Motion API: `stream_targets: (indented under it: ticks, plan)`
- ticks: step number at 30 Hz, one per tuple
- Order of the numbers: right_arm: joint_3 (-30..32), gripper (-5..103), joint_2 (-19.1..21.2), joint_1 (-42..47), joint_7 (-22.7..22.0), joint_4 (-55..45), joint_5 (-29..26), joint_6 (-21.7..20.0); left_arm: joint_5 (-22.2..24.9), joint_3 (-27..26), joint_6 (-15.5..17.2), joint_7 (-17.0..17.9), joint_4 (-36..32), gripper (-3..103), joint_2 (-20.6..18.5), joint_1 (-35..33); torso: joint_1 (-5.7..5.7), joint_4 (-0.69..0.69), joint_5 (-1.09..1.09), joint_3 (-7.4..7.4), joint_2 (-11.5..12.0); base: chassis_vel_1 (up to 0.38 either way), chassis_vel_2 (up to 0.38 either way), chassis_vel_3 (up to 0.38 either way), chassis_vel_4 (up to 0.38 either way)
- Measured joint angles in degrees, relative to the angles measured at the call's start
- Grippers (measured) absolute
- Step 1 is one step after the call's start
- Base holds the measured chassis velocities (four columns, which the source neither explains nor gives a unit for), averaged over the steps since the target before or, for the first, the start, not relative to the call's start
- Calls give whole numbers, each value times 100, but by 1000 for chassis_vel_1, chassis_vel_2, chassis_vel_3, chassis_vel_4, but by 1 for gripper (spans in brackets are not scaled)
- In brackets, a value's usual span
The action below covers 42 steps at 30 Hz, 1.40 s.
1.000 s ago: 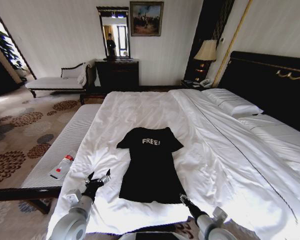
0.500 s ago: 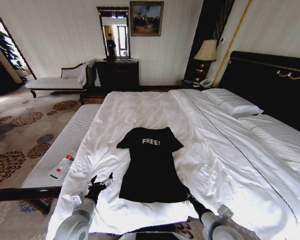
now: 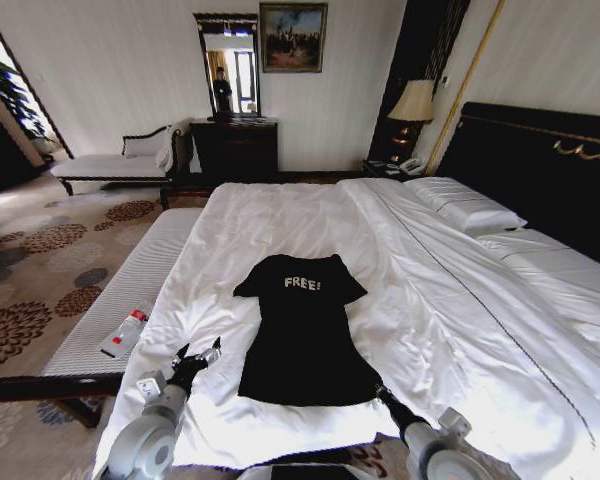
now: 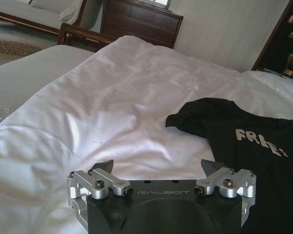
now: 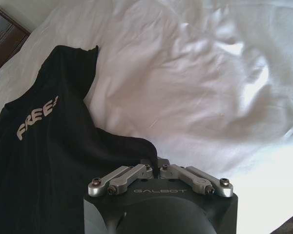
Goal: Fold the clothes on the bed.
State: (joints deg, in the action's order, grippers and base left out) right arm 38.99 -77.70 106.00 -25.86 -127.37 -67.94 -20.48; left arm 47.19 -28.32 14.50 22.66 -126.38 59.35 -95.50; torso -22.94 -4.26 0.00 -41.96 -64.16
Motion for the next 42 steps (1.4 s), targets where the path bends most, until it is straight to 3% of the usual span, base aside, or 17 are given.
stream_targets:
  ticks: [9, 21, 32, 42]
  plan:
    - [717, 2, 402, -507, -413, 410, -714, -153, -129, 235, -76, -63, 77, 100, 8, -162, 0, 1, 0, 0, -1, 0, 0, 0, 0]
    - [810, 2, 585, -706, -402, 868, -703, -176, -149, 508, -2, -367, 7, 100, -11, -889, 0, 1, -1, 0, 0, 0, 0, 0, 0]
    - [634, 2, 519, -766, -428, 856, -611, -178, 465, 833, 256, -486, 15, 100, -75, -820, 1, -1, -2, 0, 0, 0, 0, 0, 0]
    - [507, 2, 530, -922, -474, 901, -630, -202, 835, 1143, 421, -205, -110, 100, 168, -770, 1, 2, 0, 0, -1, 0, 0, 0, 0]
